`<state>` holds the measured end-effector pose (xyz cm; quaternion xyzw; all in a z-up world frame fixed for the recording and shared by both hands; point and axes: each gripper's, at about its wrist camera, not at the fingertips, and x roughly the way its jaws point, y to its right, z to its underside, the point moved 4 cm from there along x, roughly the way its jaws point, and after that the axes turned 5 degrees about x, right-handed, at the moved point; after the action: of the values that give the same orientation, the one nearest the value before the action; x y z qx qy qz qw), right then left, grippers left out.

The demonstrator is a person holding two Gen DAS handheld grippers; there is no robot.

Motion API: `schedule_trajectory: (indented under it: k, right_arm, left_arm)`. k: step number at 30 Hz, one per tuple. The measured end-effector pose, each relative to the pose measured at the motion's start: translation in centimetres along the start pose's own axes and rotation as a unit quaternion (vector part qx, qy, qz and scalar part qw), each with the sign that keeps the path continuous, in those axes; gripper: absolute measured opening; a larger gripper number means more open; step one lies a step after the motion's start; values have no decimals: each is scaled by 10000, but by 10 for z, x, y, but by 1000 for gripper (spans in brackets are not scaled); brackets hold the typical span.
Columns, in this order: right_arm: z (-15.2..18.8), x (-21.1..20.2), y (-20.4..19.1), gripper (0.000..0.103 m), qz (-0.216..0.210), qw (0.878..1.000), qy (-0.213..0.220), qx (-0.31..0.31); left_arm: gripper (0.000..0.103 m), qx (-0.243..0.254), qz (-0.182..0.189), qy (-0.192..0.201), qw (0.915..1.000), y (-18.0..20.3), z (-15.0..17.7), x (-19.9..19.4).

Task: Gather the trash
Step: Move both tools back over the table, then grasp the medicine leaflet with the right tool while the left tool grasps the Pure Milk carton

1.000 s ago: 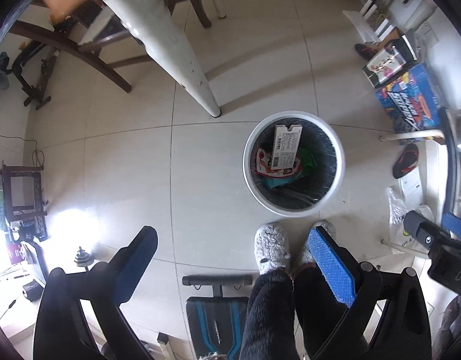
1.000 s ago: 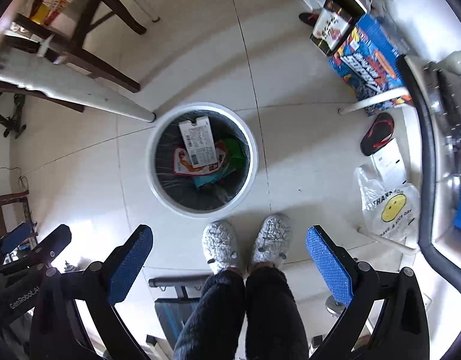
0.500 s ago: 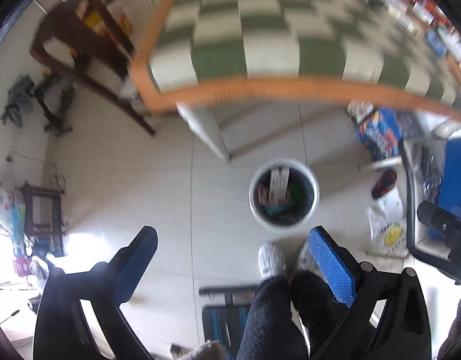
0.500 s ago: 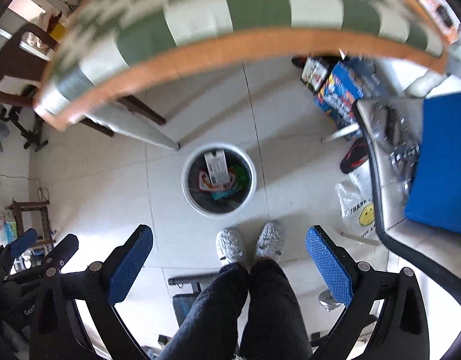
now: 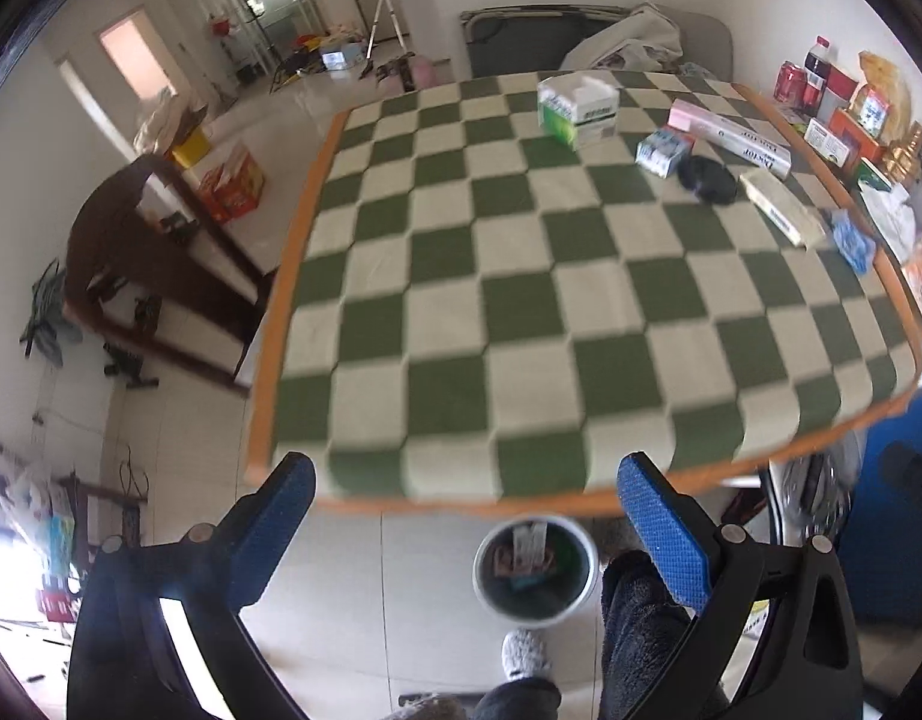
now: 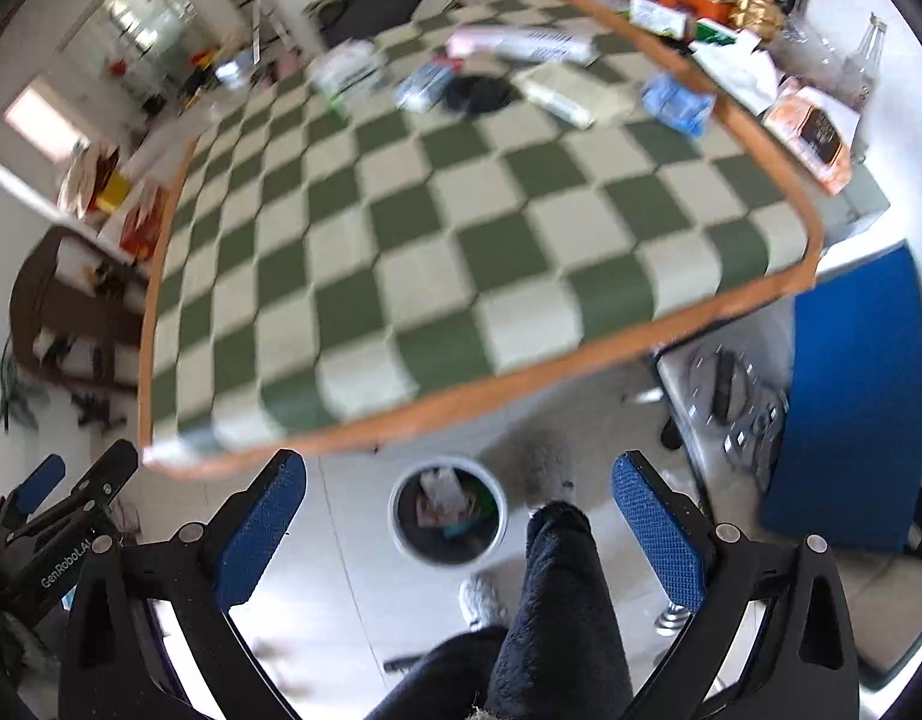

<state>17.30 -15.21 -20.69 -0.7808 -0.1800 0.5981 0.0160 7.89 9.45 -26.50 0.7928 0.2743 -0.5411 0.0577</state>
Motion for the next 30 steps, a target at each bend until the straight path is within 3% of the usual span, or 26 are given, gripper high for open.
schedule_trajectory:
  k: [5,11,15,22,23,25,26,28,30]
  right_arm:
    - [-116,32,44,103,77,9996,-171,210]
    - [-244,101,79,103,304,9976,-594,190]
    - [-313,157,90,103,286,9958,-851,163]
    - [-367,235,86,103,368,9899,-1353,-194]
    - [-370,245,85,103,361,9886,-1439,-263]
    - [-373,258,81,103,363,9858,-1584,-413]
    - [-374,265,78,103,424,9841,-1638,-542]
    - [-375,273,77,94,505,9830,-1641,-654]
    - [-378,275,78,92,493,9846,-1549,-642]
  left_arm:
    - [103,382,-2,-171,9991,50,-95,45]
    - [102,1337,-7,-365,9903,126,-212,114]
    - [90,1698,213,-581,9835,160,-272,162]
    - [89,2379,354,-1224,9629,201,-319,236]
    - [86,2480,368,-1302,9593,204,-321,243]
    - [56,2600,409,-1452,9538,209,-322,252]
    - [50,2605,408,-1498,9529,209,-321,254]
    - [50,2539,470,-1515,9541,208,-323,253]
    - [49,2310,487,-1641,9578,203,-322,252]
